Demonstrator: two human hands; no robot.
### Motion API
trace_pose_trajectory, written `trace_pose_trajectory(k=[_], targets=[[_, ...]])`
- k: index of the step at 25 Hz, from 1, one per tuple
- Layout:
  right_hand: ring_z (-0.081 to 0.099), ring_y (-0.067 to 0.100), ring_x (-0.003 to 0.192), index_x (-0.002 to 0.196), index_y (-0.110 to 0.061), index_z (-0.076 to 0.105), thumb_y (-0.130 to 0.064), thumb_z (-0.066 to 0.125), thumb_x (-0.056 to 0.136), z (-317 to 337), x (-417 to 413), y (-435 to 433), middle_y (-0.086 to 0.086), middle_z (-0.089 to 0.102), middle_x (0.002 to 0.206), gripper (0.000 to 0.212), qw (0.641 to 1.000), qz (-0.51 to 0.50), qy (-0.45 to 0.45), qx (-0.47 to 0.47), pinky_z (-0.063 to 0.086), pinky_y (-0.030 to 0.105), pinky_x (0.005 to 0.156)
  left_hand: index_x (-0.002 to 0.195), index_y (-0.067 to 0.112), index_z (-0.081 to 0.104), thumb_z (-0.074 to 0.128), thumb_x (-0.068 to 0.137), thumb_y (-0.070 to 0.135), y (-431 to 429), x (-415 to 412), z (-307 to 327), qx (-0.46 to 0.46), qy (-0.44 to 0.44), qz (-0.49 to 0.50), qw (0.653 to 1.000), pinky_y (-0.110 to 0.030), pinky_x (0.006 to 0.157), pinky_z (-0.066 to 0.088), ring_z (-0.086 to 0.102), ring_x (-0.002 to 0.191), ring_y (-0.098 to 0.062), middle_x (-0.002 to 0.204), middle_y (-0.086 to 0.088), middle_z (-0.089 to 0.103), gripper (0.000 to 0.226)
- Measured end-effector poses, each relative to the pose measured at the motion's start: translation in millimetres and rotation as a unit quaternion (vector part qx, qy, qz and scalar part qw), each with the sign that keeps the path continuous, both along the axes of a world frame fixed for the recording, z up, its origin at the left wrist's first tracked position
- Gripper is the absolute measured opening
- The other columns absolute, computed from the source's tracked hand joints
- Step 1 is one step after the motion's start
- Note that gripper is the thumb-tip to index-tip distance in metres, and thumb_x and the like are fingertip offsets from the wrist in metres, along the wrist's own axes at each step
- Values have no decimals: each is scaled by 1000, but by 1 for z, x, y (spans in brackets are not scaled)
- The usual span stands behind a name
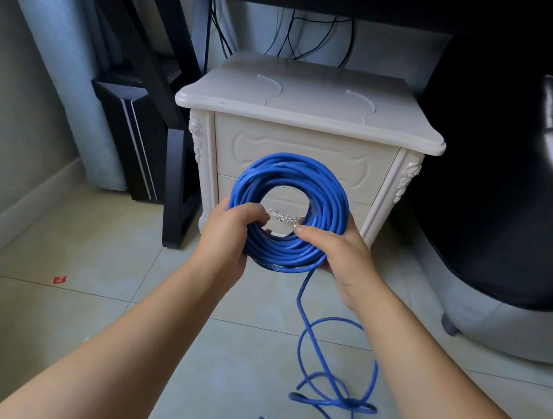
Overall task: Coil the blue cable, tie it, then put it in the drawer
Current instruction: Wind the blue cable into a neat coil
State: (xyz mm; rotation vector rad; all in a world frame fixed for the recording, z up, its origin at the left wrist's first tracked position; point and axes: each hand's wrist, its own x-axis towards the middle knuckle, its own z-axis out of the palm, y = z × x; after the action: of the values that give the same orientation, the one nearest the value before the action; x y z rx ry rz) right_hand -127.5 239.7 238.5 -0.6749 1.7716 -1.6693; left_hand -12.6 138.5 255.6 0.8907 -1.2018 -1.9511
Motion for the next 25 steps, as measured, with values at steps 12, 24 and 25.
trace_pose_trajectory(k=[12, 24, 25], targets=[[51, 13, 63, 85, -22, 57, 6, 65, 70, 6, -7, -1, -4, 52, 69, 33, 993, -116, 33, -11, 44, 28, 63, 119, 18, 62, 72, 75, 6, -8, 5, -2, -69, -67, -126, 987, -44, 95, 52, 69, 100, -20, 108, 0, 73, 47], [44, 15, 119, 129, -29, 48, -8, 62, 75, 3, 12, -1, -8, 50, 126, 60, 882, 30, 438, 170, 41, 32, 87, 113, 24, 62, 68, 70, 11, -4, 3, -7, -484, -263, -157, 820, -6, 64, 40, 59, 78, 2, 92, 11, 66, 45], [43, 16, 121, 135, -29, 43, -9, 63, 76, 3, 11, -1, -8, 49, 131, 66, 885, 33, 429, 175, 41, 32, 90, 111, 22, 63, 68, 70, 10, -4, 2, -6, -473, -265, -155, 826, -5, 62, 41, 58, 73, 4, 89, 11, 65, 44]])
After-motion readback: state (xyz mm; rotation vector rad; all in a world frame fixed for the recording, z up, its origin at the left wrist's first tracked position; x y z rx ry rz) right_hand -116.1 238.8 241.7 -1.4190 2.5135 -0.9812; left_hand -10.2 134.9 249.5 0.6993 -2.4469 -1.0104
